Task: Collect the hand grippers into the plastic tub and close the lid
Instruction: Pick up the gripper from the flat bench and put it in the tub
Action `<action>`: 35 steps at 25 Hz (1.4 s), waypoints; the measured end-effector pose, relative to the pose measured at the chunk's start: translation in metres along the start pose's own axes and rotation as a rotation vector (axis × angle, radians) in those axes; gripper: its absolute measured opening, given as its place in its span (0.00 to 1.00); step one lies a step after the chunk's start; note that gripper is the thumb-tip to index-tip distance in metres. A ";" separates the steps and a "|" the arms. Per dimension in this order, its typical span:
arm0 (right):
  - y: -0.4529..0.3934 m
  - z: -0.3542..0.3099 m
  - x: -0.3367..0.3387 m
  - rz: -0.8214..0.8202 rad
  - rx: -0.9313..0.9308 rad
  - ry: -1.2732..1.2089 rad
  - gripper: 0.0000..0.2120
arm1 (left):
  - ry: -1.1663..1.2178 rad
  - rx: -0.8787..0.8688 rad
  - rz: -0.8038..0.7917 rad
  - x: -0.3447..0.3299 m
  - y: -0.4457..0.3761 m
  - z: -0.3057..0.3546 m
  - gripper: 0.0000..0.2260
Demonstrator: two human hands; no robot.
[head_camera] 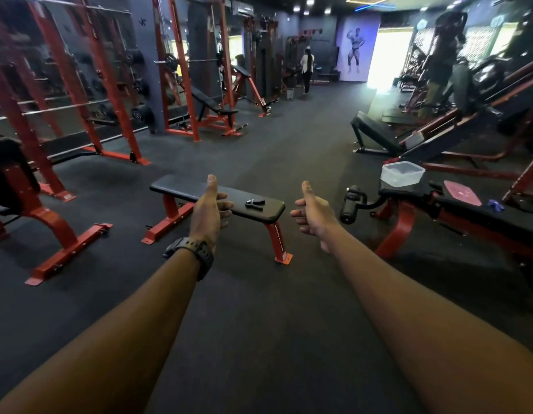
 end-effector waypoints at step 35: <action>-0.868 0.094 -0.257 -0.326 -0.114 0.596 0.30 | -0.009 0.321 0.212 -0.142 -0.835 -0.219 0.32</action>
Point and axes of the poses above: each hand's wrist, its own y-axis away from the middle knuckle, its own x-axis out of the back of the hand, z = x × y, the point moved 4 cm from there along -y, towards the middle knuckle, and after that the axes turned 5 degrees about y, right-handed, at the moved point
